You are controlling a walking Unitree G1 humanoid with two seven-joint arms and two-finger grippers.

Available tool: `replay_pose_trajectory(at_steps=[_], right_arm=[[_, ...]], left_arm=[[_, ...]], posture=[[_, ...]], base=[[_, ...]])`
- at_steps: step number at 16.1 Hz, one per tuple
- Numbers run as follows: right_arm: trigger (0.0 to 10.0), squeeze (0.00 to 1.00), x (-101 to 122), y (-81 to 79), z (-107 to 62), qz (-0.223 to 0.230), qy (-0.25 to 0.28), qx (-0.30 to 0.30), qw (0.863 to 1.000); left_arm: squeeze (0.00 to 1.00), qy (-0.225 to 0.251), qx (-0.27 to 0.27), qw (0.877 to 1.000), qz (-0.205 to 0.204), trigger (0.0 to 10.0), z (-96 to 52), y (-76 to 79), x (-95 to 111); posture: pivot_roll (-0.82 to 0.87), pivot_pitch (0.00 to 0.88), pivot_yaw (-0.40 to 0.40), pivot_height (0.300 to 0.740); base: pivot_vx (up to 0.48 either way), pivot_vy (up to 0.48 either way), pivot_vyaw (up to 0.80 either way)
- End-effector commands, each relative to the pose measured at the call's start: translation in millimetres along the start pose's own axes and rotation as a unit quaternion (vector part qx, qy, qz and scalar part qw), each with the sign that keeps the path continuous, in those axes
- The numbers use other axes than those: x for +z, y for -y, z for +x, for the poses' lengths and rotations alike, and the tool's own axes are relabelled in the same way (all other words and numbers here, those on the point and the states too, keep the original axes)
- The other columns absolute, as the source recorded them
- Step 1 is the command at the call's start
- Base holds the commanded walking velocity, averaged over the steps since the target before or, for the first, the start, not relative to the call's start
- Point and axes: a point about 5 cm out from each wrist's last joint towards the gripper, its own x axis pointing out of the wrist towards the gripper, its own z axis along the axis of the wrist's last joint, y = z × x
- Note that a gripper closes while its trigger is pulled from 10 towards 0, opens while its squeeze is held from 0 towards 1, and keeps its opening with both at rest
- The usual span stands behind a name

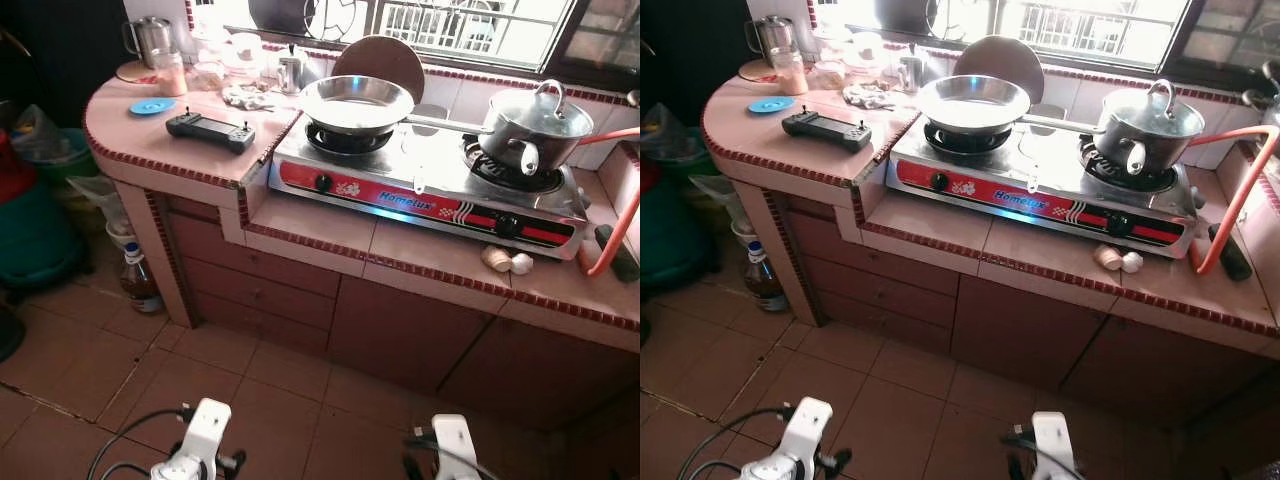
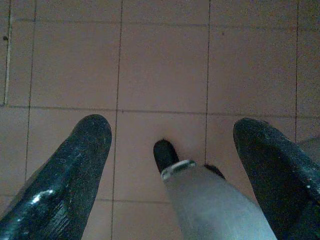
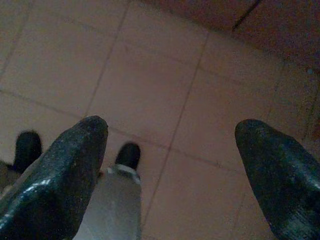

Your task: Kitchen organization

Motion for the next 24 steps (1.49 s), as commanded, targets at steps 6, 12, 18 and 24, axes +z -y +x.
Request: replay_pose_trajectory(at_steps=[6, 12, 18, 24], right_arm=[[10.0, 0.00, -7, 1.6, -0.7, 0.004, -0.018, 0.004, 1.000], [10.0, 0.00, -10, -4.4, -0.8, -0.003, -0.017, 0.010, 1.000], [10.0, 0.00, -11, -6.4, -1.0, 0.000, -0.017, 0.013, 1.000], [10.0, 0.00, -13, -8.4, -1.3, 0.000, -0.020, 0.013, 1.000]], left_arm=[[0.00, -0.028, -0.006, 0.999, 0.019, 10.0, 0.3, 6.2, -9], [0.00, -0.049, -0.008, 0.998, 0.027, 10.0, -2.2, 7.5, -24], [0.00, -0.053, -0.011, 0.998, 0.035, 10.0, -0.5, 17.2, -23], [0.00, -0.047, -0.018, 0.998, 0.045, 10.0, 0.0, 18.9, -21]], posture=[[0.16, 0.000, -0.076, 0.740], [0.16, 0.000, -0.066, 0.740], [0.16, 0.000, -0.059, 0.740], [0.15, 0.000, -0.046, 0.740]], base=[[0.000, 0.000, -0.62], [0.000, 0.145, -0.77], [0.000, 0.392, -0.21], [0.000, 0.400, 0.00]])
